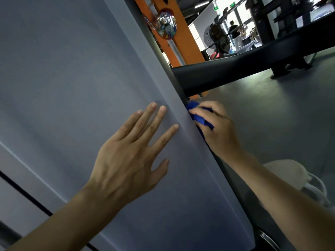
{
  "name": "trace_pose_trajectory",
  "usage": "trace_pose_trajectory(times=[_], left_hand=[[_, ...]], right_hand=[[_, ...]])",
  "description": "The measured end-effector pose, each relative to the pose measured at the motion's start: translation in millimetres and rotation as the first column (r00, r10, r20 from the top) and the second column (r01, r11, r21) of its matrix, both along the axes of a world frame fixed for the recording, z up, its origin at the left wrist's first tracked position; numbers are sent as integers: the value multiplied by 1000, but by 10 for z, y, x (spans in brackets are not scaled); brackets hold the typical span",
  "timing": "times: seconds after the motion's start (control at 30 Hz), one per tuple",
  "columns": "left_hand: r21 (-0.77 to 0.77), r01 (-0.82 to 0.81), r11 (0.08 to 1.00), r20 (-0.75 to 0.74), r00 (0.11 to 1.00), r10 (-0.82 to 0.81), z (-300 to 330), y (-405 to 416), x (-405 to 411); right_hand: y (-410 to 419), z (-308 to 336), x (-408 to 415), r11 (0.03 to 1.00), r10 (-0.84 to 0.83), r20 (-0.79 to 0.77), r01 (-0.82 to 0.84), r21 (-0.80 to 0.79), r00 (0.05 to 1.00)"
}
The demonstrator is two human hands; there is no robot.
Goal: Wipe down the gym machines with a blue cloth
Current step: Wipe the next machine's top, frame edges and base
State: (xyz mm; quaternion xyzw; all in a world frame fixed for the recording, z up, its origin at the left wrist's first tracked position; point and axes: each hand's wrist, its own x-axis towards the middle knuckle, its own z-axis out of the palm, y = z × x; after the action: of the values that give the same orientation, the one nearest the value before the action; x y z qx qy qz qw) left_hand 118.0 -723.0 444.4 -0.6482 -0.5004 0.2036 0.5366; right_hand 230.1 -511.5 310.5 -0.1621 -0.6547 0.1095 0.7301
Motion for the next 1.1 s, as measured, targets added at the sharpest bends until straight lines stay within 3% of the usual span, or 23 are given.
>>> trace_pose_trajectory(times=[0.13, 0.4, 0.57, 0.73, 0.87, 1.0, 1.1], left_hand=[[-45, -30, 999, -22, 999, 29, 83, -25, 3], [-106, -7, 994, -29, 1000, 4, 213, -47, -31], [-93, -1, 996, -74, 997, -6, 351, -25, -44], [20, -14, 1000, -72, 997, 16, 615, 78, 14], [-11, -19, 1000, -92, 996, 18, 655, 95, 27], [-37, -14, 999, -95, 995, 10, 719, 70, 46], [-29, 22, 999, -78, 997, -24, 804, 34, 33]], right_hand=[[10, -153, 46, 999, -26, 64, 28, -27, 998], [82, 1064, -53, 995, 10, -75, -3, 99, 997], [73, 756, 6, 995, 16, -22, -13, 96, 1000], [55, 414, 56, 997, 42, -8, -41, 59, 999], [105, 767, 75, 995, 59, -6, -58, 81, 998], [93, 1313, -12, 994, 66, -110, -56, 93, 992], [26, 1232, -44, 995, 91, -121, -85, 55, 988]])
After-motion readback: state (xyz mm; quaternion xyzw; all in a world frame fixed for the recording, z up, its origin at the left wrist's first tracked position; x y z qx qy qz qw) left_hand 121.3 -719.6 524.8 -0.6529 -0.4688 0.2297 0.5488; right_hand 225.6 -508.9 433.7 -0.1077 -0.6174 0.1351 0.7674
